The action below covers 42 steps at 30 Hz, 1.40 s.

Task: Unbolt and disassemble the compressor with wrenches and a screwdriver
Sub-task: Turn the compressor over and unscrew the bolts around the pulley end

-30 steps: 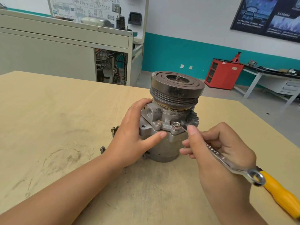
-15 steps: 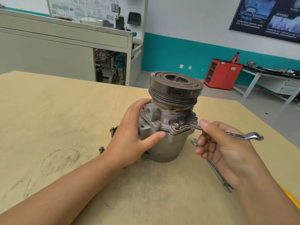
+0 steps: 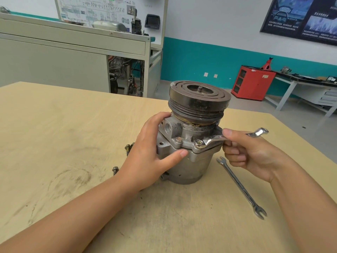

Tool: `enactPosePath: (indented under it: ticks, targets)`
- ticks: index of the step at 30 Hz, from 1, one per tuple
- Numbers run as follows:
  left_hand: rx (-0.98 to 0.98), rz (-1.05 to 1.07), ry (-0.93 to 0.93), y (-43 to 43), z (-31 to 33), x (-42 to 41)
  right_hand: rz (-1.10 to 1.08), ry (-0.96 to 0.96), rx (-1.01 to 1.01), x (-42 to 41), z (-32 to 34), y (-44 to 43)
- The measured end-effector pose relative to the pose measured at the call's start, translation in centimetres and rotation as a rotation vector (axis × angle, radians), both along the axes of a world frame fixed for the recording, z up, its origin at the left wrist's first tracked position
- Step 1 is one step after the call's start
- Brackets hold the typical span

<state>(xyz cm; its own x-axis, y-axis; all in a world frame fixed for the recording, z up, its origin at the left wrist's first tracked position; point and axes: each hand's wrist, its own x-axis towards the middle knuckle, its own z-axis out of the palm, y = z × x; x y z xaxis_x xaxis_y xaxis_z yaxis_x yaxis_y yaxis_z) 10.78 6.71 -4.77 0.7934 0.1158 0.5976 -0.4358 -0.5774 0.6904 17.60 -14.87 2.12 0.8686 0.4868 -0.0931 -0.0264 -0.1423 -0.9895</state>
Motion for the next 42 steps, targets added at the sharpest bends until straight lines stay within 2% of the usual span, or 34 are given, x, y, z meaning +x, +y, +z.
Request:
enactPosePath:
  ticks: [4,7,10,15,20,22,24,27,32,36,39,42]
  targets:
    - [0.004,0.007,-0.002,0.0,0.0,0.0,-0.147,-0.097,0.362,-3.0,-1.1,0.5]
    - [0.006,0.007,0.000,0.0,0.0,0.0,-0.193,-0.323,0.443,-5.6,-1.0,1.1]
    - [-0.001,0.004,-0.004,0.0,-0.1,0.0,-0.301,-0.568,0.379,-7.6,-0.8,1.8]
    - [-0.010,-0.002,-0.008,-0.1,0.0,0.0,-0.427,-0.736,0.266,-9.2,-2.0,3.4]
    - [0.000,0.008,-0.006,0.0,-0.1,0.1,-0.486,-0.986,0.061,-9.6,-2.6,4.1]
    - [-0.007,0.006,-0.013,0.0,-0.1,0.1,-0.525,-0.927,0.064,-9.7,-2.7,4.1]
    - [-0.015,0.003,-0.014,0.0,-0.2,0.2,-0.523,-0.762,0.147,-9.7,-2.6,3.9]
    - [-0.017,0.006,-0.012,0.1,-0.3,0.2,-0.482,-0.614,0.256,-9.3,-2.1,3.5]
    - [-0.024,0.005,-0.008,0.1,-0.3,0.3,-0.264,-0.290,0.404,-6.5,-0.8,1.8]
    - [-0.021,0.007,-0.006,0.1,-0.3,0.3,-0.102,-0.048,0.393,-3.6,0.1,1.0]
    - [-0.021,0.003,-0.007,0.1,-0.3,0.2,-0.018,0.040,0.388,-1.7,0.3,1.0]
    - [-0.014,0.000,-0.007,0.1,-0.3,0.2,-0.030,0.029,0.426,-1.1,0.7,1.3]
